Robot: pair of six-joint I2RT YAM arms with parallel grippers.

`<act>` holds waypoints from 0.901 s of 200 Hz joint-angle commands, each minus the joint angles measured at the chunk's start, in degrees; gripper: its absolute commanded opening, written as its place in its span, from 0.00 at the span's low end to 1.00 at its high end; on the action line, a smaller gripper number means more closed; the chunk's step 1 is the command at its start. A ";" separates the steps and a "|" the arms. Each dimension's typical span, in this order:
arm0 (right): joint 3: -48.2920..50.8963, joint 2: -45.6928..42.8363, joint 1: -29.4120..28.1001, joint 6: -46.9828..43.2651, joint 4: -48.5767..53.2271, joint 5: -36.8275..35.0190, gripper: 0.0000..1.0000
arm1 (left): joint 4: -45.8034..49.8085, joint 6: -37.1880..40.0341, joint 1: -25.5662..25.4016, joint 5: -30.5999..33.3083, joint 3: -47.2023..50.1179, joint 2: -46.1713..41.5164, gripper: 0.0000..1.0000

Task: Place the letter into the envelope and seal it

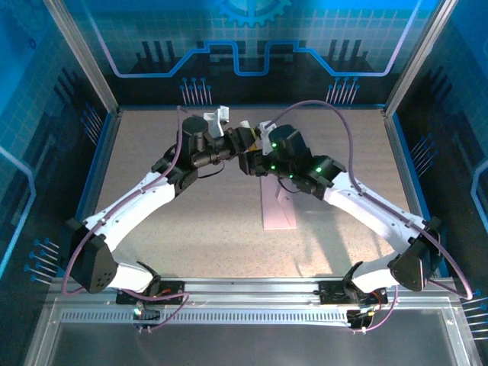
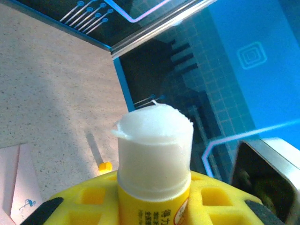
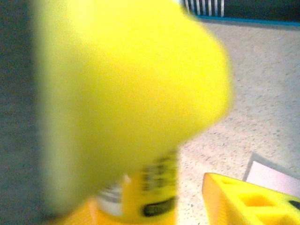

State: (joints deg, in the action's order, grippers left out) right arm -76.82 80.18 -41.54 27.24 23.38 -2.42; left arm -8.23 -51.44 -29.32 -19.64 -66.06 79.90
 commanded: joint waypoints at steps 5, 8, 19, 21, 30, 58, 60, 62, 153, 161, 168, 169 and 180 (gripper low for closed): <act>-0.36 -4.69 6.63 7.73 -3.23 20.07 0.65 | -8.14 -0.87 3.24 -12.26 4.85 -1.76 0.00; 0.03 -5.17 7.45 8.33 -3.62 22.01 0.65 | -9.38 -1.16 3.70 -13.33 5.26 -1.70 0.00; 1.77 -6.15 10.69 10.49 -5.93 30.16 0.66 | -13.77 -2.64 5.41 -16.42 6.39 -1.43 0.00; 2.09 -6.35 11.26 10.91 -6.53 31.48 0.66 | -14.61 -2.82 5.63 -16.89 6.63 -1.35 0.00; 3.63 -7.10 13.31 12.71 -8.83 35.92 0.67 | -17.83 -3.67 6.40 -19.19 7.23 -1.07 0.00; 6.46 -7.88 16.88 14.32 -10.82 41.91 0.65 | -24.13 -4.38 6.82 -24.83 7.09 0.50 0.00; 6.63 -7.81 16.98 14.37 -10.99 42.13 0.65 | -24.60 -4.59 6.87 -25.08 7.09 0.69 0.00; 6.84 -7.75 17.07 14.45 -11.23 42.31 0.65 | -24.96 -4.84 6.83 -25.27 7.09 0.81 0.00; 10.44 -1.68 15.53 23.54 -27.70 48.81 0.53 | -36.52 -11.36 6.78 -25.32 8.41 4.27 0.00; 10.59 -1.55 15.53 24.26 -28.69 49.29 0.52 | -36.56 -11.24 6.86 -25.20 8.49 4.33 0.00; 10.76 -1.37 15.48 24.86 -29.51 49.47 0.52 | -36.57 -11.21 6.87 -25.14 8.53 4.30 0.00; 10.79 -1.40 15.46 24.95 -29.65 49.54 0.52 | -36.54 -11.18 6.85 -25.12 8.56 4.35 0.00; 10.98 -1.20 15.38 25.64 -30.23 49.75 0.52 | -36.44 -11.17 6.90 -24.87 8.67 4.35 0.00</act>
State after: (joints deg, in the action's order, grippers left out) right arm -66.41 78.46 -25.50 50.19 -1.85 44.82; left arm -41.04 -62.11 -22.35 -43.46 -57.91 84.16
